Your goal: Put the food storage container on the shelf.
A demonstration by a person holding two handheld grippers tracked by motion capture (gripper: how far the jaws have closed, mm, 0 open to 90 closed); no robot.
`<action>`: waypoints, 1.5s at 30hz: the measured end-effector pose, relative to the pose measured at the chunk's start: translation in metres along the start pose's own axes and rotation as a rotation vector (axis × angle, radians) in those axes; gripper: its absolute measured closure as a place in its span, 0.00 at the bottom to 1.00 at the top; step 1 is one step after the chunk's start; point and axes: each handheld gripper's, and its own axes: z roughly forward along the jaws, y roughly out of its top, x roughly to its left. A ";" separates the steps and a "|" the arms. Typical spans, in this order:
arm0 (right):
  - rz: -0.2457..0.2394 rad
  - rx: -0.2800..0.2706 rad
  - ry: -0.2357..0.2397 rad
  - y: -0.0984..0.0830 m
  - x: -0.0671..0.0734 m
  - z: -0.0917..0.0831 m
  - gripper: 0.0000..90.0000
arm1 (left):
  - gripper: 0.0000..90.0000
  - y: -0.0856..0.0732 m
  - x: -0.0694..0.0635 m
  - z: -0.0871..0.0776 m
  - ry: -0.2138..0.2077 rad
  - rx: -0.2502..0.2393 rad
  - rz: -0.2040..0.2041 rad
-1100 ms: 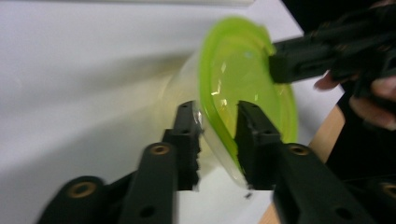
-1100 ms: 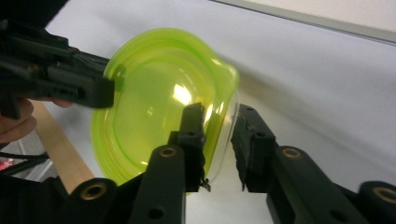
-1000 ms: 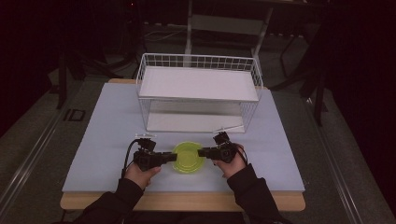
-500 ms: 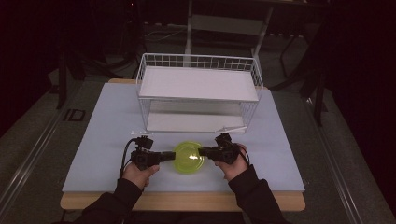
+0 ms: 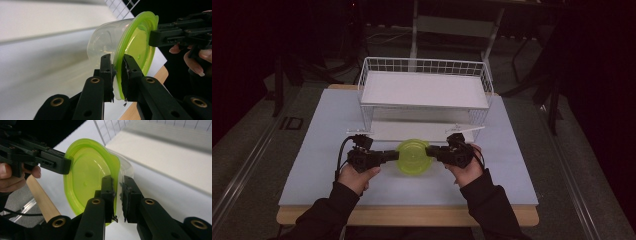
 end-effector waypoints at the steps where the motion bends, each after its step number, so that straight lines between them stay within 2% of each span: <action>1: -0.002 -0.009 -0.001 0.003 0.001 -0.003 0.90 | 0.90 0.004 -0.002 -0.002 -0.002 -0.006 0.006; 10: -0.024 -0.082 -0.017 0.035 0.008 -0.032 0.90 | 0.90 0.040 -0.025 -0.017 -0.005 -0.069 0.068; 20: 0.018 -0.149 -0.036 0.074 -0.001 -0.057 0.90 | 0.90 0.090 -0.046 -0.024 0.017 -0.108 0.125; 28: 0.056 -0.149 -0.050 0.098 -0.008 -0.062 0.90 | 0.90 0.117 -0.047 -0.023 0.015 -0.117 0.109; 31: 0.062 -0.152 -0.067 0.107 -0.010 -0.062 0.90 | 0.90 0.129 -0.048 -0.023 0.023 -0.114 0.110; 34: 0.082 -0.156 -0.063 0.116 -0.015 -0.063 0.90 | 0.90 0.141 -0.050 -0.022 0.036 -0.110 0.115; 41: 0.183 -0.160 -0.027 0.131 -0.035 -0.058 0.89 | 0.90 0.167 -0.049 -0.018 0.060 -0.105 0.109; 45: 0.210 -0.150 -0.041 0.136 -0.042 -0.053 0.89 | 0.90 0.176 -0.044 -0.011 0.068 -0.090 0.099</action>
